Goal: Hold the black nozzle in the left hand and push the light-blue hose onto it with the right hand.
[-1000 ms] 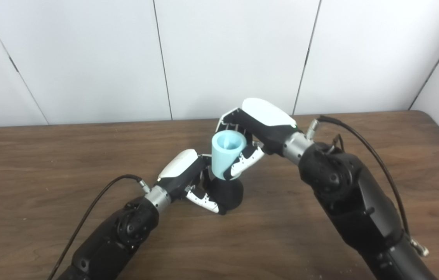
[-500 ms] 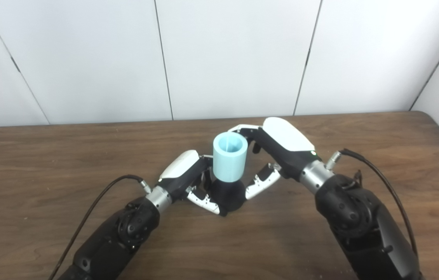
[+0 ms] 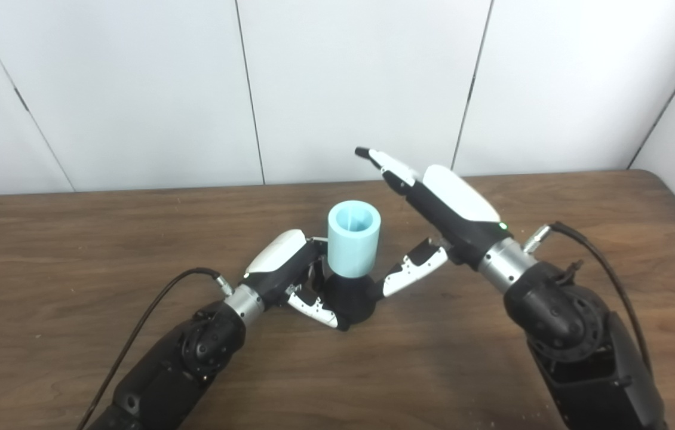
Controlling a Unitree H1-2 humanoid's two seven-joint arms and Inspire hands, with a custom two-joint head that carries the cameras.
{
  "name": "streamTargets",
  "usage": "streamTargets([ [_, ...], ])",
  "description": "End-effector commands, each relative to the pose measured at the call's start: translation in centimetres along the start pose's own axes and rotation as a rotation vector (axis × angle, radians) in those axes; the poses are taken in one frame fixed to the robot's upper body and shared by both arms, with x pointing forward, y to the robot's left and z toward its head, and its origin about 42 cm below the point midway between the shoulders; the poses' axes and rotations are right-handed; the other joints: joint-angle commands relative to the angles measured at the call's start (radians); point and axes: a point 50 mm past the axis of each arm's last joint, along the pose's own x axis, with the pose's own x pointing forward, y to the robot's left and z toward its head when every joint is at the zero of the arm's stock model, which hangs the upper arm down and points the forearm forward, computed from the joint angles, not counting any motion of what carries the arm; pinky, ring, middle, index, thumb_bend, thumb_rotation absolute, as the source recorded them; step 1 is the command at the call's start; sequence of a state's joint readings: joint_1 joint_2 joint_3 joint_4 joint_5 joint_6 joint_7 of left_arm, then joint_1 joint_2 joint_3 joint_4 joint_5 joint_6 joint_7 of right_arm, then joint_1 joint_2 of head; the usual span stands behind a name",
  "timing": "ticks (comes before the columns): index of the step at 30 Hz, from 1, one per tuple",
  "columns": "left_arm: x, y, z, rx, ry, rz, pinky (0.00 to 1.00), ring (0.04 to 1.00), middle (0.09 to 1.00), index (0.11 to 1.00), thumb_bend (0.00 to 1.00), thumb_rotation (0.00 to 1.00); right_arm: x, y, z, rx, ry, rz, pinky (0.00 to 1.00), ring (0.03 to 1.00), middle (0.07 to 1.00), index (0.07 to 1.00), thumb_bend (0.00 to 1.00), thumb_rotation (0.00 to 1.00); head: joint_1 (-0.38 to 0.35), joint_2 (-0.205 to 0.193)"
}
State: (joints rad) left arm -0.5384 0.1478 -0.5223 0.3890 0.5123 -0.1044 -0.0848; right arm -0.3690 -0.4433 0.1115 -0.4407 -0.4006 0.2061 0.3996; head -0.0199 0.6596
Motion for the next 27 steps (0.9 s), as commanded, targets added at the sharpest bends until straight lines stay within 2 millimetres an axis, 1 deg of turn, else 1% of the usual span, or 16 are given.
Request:
streamTargets([
  [1,-2.6,-2.7,-4.1,0.033,0.169,-0.141,0.40,0.458,0.473,0.500,0.52,0.00,0.0,-2.6,1.8,-0.067,-0.081,-0.073,1.00,1.000,1.000,1.000,1.00,0.39,0.002,0.001],
  [4,-2.6,-2.8,-4.3,0.034,0.171,-0.140,0.39,0.456,0.472,0.501,0.52,0.00,-0.7,-2.8,2.6,-0.095,-0.113,-0.047,1.00,1.000,1.000,1.000,1.00,0.49,0.009,-0.005],
  [5,-2.5,-2.8,-4.3,0.034,0.171,-0.140,0.38,0.455,0.472,0.501,0.52,0.00,-0.9,-2.8,2.7,-0.104,-0.120,-0.038,1.00,1.000,1.000,1.000,1.00,0.51,0.009,-0.005],
  [8,-2.5,-2.9,-4.3,0.037,0.169,-0.139,0.38,0.454,0.472,0.501,0.52,0.00,-1.1,-2.6,3.2,-0.151,-0.159,-0.008,1.00,1.000,1.000,1.000,1.00,0.53,0.022,-0.011],
  [13,-2.5,-3.0,-4.3,0.040,0.169,-0.141,0.39,0.454,0.472,0.501,0.52,0.00,-1.1,-1.8,3.8,-0.162,-0.203,0.045,0.99,1.000,1.000,1.000,1.00,0.52,0.022,-0.011],
  [15,-2.5,-2.9,-4.2,0.041,0.168,-0.141,0.39,0.454,0.472,0.501,0.52,0.00,-0.9,-1.6,3.8,-0.158,-0.212,0.077,1.00,1.000,1.000,1.000,0.96,0.52,0.022,-0.011],
  [16,-2.6,-2.9,-4.2,0.041,0.168,-0.141,0.39,0.454,0.471,0.501,0.52,0.00,-0.8,-1.6,3.8,-0.157,-0.216,0.090,1.00,1.000,1.000,1.000,0.90,0.52,0.022,-0.011],
  [17,-2.6,-2.9,-4.2,0.041,0.167,-0.141,0.39,0.454,0.471,0.501,0.52,0.00,-0.8,-1.5,3.8,-0.158,-0.221,0.106,1.00,1.000,1.000,1.000,0.86,0.52,0.022,-0.011],
  [18,-2.6,-2.9,-4.3,0.041,0.167,-0.142,0.40,0.454,0.471,0.501,0.52,0.00,-0.7,-1.5,3.7,-0.160,-0.225,0.115,1.00,1.000,1.000,1.000,0.83,0.53,0.022,-0.011],
  [19,-2.6,-3.0,-4.3,0.040,0.167,-0.142,0.40,0.454,0.471,0.501,0.52,0.00,-0.7,-1.4,3.8,-0.166,-0.229,0.131,1.00,1.000,1.000,1.000,0.81,0.54,0.041,-0.015],
  [20,-2.6,-3.0,-4.3,0.040,0.166,-0.142,0.40,0.454,0.471,0.501,0.52,0.00,-0.7,-1.4,3.8,-0.171,-0.231,0.142,1.00,1.000,1.000,0.992,0.78,0.57,0.041,-0.015],
  [22,-2.7,-3.0,-4.3,0.040,0.166,-0.143,0.41,0.453,0.471,0.501,0.52,0.00,-0.6,-1.2,3.9,-0.187,-0.239,0.179,1.00,1.000,1.000,0.984,0.76,0.60,0.046,-0.014],
  [23,-2.7,-3.1,-4.3,0.040,0.166,-0.144,0.43,0.453,0.471,0.501,0.52,0.00,-0.6,-1.1,3.9,-0.192,-0.241,0.193,1.00,1.000,1.000,0.975,0.75,0.63,0.051,-0.015],
  [27,-2.7,-3.1,-4.2,0.041,0.162,-0.147,0.48,0.450,0.468,0.503,0.52,0.00,0.0,-0.5,3.7,-0.206,-0.236,0.247,1.00,1.000,1.000,0.966,0.75,0.68,0.062,-0.017],
])
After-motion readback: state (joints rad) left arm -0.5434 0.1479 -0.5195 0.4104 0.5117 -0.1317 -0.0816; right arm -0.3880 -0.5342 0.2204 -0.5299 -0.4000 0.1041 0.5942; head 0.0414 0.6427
